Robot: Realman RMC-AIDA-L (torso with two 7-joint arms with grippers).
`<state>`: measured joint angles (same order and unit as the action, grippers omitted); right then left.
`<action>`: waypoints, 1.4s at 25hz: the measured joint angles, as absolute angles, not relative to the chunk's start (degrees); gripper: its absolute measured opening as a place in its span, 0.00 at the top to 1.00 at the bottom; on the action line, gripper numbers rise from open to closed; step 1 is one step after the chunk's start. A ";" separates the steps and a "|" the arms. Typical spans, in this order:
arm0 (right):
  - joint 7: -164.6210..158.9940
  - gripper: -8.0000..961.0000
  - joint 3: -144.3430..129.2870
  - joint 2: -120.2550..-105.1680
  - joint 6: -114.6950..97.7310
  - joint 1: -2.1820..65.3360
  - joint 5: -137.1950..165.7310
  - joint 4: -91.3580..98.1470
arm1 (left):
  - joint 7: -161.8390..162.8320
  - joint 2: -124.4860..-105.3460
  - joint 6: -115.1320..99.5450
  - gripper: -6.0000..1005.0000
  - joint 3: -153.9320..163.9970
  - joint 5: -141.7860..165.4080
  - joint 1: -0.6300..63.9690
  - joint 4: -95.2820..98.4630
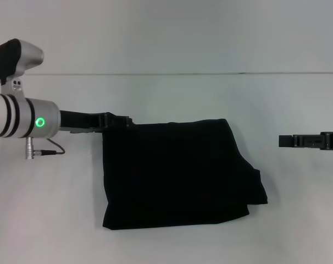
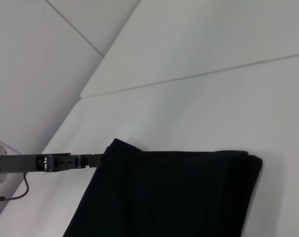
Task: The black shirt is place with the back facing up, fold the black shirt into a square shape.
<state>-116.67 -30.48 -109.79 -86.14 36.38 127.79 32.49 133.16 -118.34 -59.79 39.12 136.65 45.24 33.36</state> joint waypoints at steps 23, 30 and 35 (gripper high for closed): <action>-116.45 0.22 -30.41 -109.92 -84.26 36.03 127.88 31.90 | 130.38 -118.41 -53.09 0.45 41.30 136.29 46.77 30.40; -116.45 0.22 -30.47 -110.32 -83.51 35.54 127.88 31.90 | 130.35 -118.49 -53.08 0.71 41.26 136.17 46.89 30.41; -115.94 0.22 -30.50 -110.51 -83.08 35.45 127.90 31.86 | 130.34 -118.48 -53.63 0.94 41.25 136.11 47.71 30.41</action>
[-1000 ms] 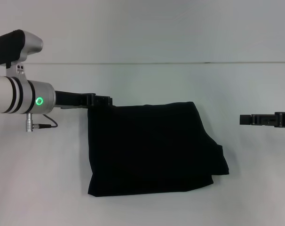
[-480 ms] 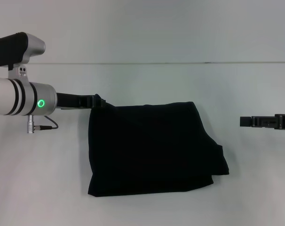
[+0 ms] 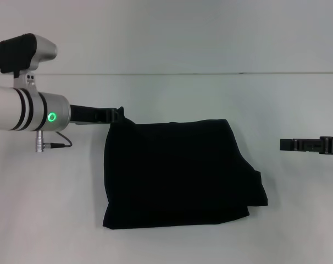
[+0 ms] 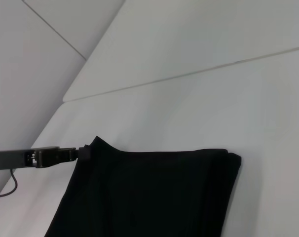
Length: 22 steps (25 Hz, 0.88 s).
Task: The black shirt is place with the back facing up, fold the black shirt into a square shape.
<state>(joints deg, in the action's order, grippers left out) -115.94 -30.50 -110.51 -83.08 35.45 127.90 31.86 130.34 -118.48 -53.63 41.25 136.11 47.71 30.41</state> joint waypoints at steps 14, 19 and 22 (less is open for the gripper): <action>-115.16 0.22 -30.50 -110.77 -82.05 35.33 127.97 31.16 | 130.58 -117.77 -57.26 0.98 40.93 135.92 50.28 32.85; -115.14 0.22 -30.42 -110.87 -81.53 35.49 127.95 31.11 | 130.87 -117.43 -57.51 0.98 40.79 135.61 50.23 33.54; -115.13 0.22 -30.41 -111.11 -81.14 35.75 127.94 31.11 | 130.93 -117.08 -57.06 0.97 40.70 135.27 49.81 33.40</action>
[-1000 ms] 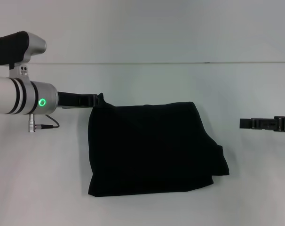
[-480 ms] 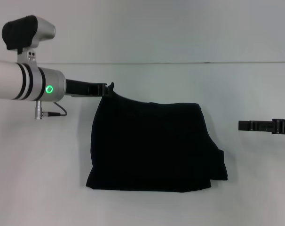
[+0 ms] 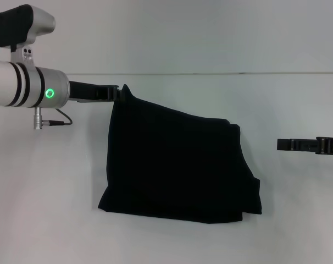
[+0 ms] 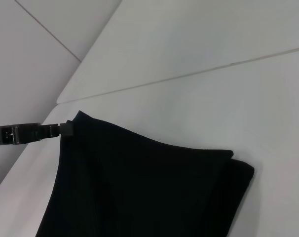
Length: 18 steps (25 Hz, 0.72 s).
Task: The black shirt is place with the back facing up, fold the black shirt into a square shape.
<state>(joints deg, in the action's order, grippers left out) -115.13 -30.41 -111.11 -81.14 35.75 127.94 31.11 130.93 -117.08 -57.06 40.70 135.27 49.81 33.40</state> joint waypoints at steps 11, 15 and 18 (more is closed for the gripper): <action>-115.13 0.22 -30.41 -111.21 -81.00 36.20 127.97 31.11 | 130.96 -117.38 -56.35 0.97 39.63 135.26 48.52 33.23; -115.13 0.22 -30.41 -111.18 -81.00 36.29 127.97 31.11 | 131.03 -117.49 -56.30 0.97 37.56 135.11 48.13 33.27; -115.13 0.22 -30.41 -111.17 -81.00 36.30 127.97 31.11 | 131.03 -117.50 -56.24 0.97 36.30 135.07 47.79 33.27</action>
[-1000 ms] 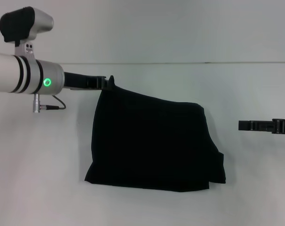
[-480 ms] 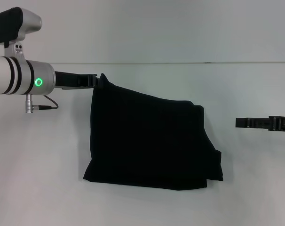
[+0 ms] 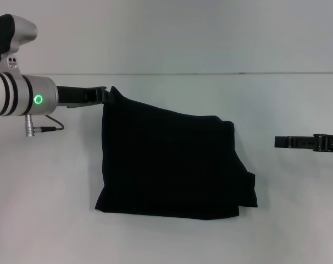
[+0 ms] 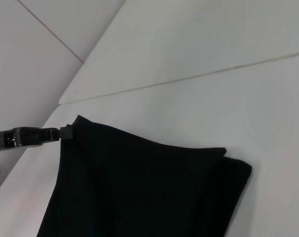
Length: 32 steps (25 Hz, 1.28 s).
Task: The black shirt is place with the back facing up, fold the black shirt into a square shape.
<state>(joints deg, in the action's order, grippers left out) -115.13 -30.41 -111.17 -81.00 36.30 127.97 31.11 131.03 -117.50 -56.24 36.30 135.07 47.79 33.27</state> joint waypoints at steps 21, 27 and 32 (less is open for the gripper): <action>-107.77 0.22 -30.23 -112.02 -80.82 36.84 123.47 31.21 | 130.93 -117.74 -54.31 0.72 36.17 133.26 41.69 41.19; -102.68 0.21 -30.44 -112.75 -80.86 37.34 119.82 31.88 | 121.64 -119.16 -64.58 0.51 35.21 122.92 35.80 51.77; -97.39 0.06 -31.35 -113.39 -80.71 38.79 119.38 33.51 | 103.02 -119.44 -74.70 0.29 34.04 110.69 34.93 48.73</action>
